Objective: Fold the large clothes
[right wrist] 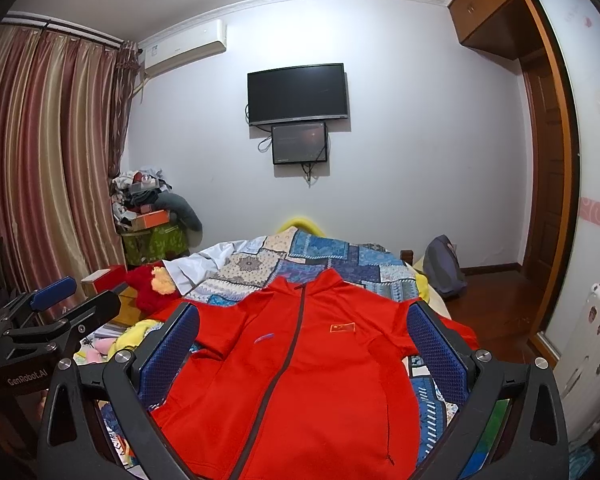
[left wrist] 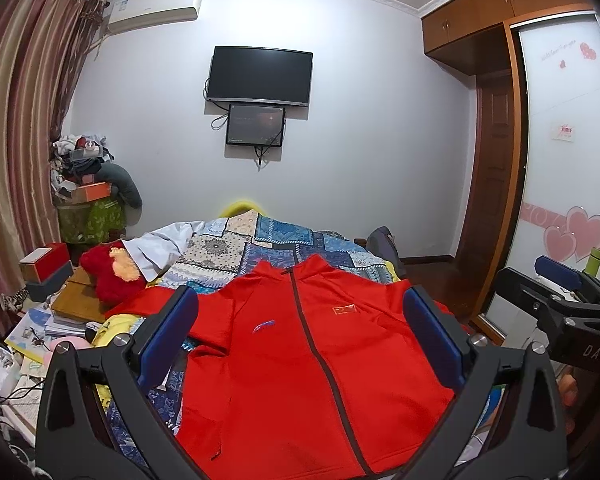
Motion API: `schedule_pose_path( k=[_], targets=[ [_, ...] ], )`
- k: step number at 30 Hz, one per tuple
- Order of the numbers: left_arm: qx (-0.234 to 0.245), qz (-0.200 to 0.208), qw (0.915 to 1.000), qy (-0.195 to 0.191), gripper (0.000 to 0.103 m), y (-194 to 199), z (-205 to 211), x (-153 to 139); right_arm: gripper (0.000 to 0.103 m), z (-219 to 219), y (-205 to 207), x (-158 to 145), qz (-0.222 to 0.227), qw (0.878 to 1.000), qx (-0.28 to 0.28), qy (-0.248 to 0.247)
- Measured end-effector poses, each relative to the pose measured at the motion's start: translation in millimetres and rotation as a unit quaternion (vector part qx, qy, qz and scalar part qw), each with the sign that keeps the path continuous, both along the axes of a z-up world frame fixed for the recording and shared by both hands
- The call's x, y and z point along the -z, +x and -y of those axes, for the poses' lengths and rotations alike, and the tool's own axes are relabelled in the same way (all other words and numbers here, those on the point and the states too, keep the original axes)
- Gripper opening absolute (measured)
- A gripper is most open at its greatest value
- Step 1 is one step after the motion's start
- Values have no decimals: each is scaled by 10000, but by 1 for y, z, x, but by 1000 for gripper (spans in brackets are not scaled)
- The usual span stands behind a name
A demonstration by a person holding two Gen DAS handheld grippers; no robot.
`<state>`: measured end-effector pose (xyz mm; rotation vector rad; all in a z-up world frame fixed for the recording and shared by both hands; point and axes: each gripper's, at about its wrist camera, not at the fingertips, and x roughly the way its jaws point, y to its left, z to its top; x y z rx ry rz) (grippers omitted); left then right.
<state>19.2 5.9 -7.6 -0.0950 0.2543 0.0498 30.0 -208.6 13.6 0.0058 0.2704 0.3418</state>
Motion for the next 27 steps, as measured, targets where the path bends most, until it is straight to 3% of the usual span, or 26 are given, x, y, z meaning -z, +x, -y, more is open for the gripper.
schedule_pose_path(
  k=[22,23,27],
  targets=[
    [-67,6,10000,18,103,0,0,3,103,-2,1,0,-26,10000,-4,-24],
    [-70,6,10000,16,103,0,0,2,103,-6,1,13,-29,10000,-7,-28],
    [-73,6,10000,20,103,0,0,2,103,-7,1,14,-38,10000,-13,-27]
  ],
)
